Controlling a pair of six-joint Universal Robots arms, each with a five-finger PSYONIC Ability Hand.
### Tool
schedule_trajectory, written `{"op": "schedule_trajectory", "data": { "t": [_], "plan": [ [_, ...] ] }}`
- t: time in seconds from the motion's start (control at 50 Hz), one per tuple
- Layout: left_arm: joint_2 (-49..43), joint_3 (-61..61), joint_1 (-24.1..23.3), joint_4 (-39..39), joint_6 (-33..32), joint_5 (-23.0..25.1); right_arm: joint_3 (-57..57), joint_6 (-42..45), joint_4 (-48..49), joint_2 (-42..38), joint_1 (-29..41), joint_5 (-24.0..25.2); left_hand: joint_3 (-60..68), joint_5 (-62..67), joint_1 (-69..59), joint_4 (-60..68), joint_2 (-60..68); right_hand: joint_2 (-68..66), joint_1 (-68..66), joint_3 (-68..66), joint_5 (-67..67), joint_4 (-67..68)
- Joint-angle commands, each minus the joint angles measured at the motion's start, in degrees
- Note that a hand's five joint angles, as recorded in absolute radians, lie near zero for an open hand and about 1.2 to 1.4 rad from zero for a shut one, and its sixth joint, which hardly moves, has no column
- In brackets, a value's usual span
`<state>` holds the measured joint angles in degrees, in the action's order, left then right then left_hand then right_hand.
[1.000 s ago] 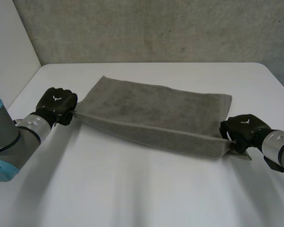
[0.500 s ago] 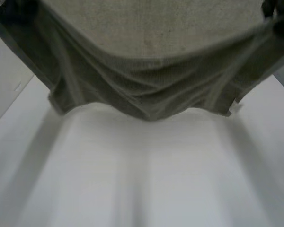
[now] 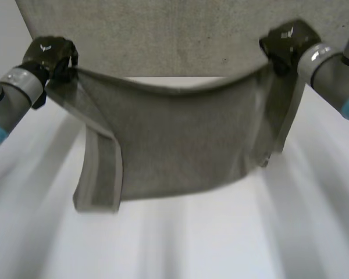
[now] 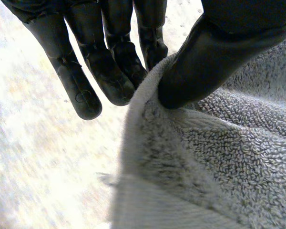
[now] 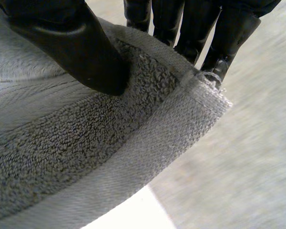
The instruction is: Fold the towel.
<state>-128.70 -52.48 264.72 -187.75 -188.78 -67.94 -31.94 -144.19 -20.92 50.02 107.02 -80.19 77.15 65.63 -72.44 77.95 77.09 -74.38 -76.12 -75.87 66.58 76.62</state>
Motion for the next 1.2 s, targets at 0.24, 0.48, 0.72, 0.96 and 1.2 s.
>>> {"op": "schedule_trajectory", "data": {
  "t": [0.24,0.48,0.72,0.96,1.2],
  "plan": [
    [1.5,23.1,-2.4,-9.4,9.4,-4.2,8.9,-6.0,19.0,0.9,0.6,-0.6,2.8,4.4,-7.6,2.0,2.9,-5.6,-3.9,-4.1,3.4,3.4],
    [3.8,-8.7,-2.1,-11.8,7.0,4.1,-19.3,-5.8,19.7,6.2,-3.2,10.8,2.8,4.4,-7.6,2.0,2.9,-5.6,-3.9,-4.1,3.4,3.4],
    [3.5,-31.5,-0.2,-17.2,-13.8,8.8,-40.4,-1.3,25.7,6.8,-6.6,15.4,2.8,4.4,-7.6,2.0,2.9,-5.6,-3.9,-4.1,3.4,3.4],
    [13.4,-37.3,3.5,-15.9,-14.2,9.8,-48.8,0.8,22.2,20.1,-10.6,16.0,2.8,4.4,-7.6,2.0,2.9,-5.6,-3.9,-4.1,3.4,3.4],
    [32.9,-46.0,5.7,-10.3,-10.4,13.4,-49.4,1.5,7.4,32.2,-16.0,20.7,2.8,4.4,-7.6,2.0,2.9,-5.6,-3.9,-4.1,3.4,3.4]
  ]
}}
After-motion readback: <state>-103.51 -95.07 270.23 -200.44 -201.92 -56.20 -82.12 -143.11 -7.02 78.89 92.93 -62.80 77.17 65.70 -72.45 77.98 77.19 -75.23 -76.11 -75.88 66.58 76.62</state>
